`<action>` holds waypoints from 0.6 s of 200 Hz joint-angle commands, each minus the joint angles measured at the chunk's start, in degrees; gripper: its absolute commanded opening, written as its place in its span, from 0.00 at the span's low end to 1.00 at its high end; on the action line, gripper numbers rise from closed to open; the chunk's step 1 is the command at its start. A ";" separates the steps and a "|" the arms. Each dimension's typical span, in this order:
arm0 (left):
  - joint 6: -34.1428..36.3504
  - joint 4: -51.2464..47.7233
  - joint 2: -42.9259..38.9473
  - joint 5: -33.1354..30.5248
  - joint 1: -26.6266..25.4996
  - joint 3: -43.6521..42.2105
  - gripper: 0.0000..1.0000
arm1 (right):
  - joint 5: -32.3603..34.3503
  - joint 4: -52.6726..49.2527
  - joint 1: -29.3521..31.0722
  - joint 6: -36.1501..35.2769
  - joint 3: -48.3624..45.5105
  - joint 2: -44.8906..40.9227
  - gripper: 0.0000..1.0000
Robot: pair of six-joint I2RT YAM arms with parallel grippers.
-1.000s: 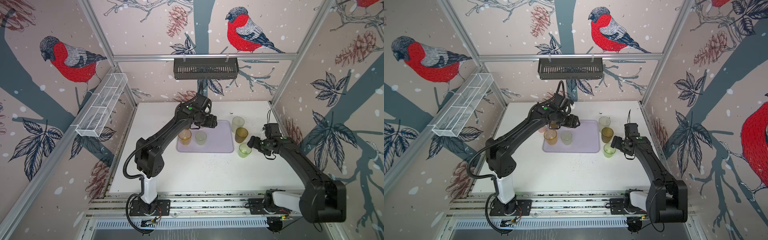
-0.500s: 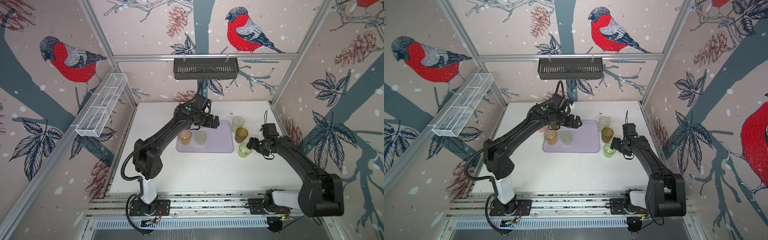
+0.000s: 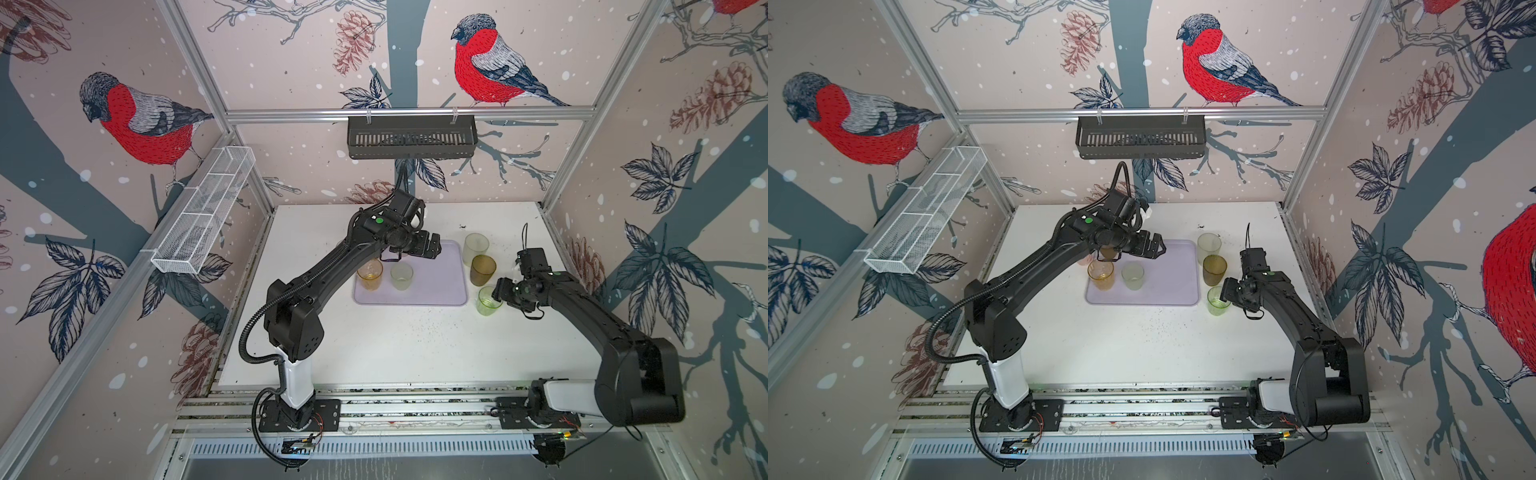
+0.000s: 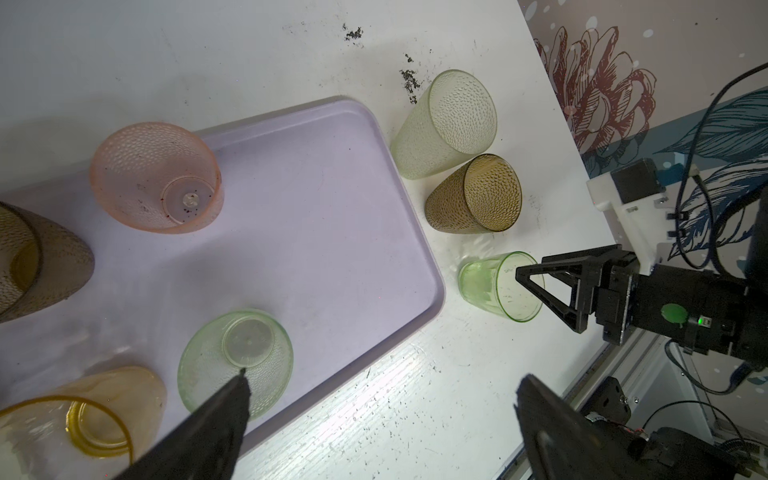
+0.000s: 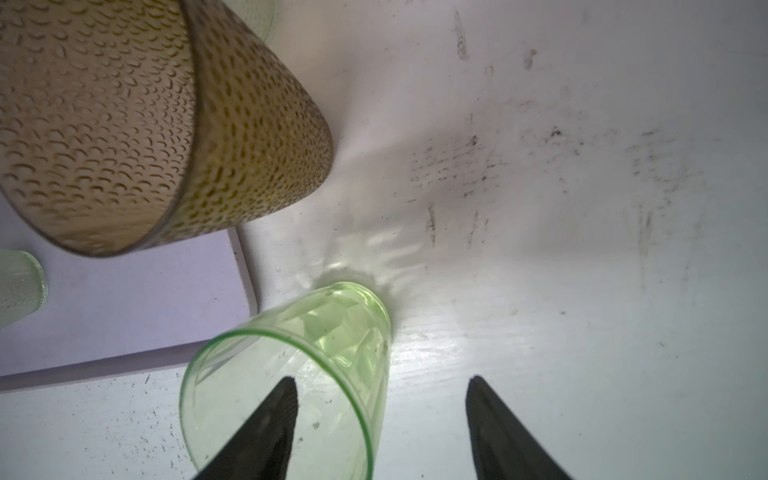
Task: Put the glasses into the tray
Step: 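Lower the open right gripper around the clear green glass rim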
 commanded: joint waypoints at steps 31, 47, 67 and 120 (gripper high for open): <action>0.94 2.52 -0.74 0.44 -0.18 -0.17 1.00 | 2.08 0.18 0.70 -1.08 -0.53 0.04 0.49; 0.87 2.47 -0.74 0.52 -0.19 -0.17 0.99 | 2.23 0.10 0.71 -1.05 -0.74 -0.04 0.44; 0.72 2.50 -0.96 0.26 -0.19 -0.41 1.00 | 2.30 0.18 0.89 -1.09 -0.94 -0.19 0.38; 0.53 3.06 -1.53 0.00 -0.28 -1.35 1.00 | 2.74 0.01 1.41 -1.05 -0.75 -0.22 0.29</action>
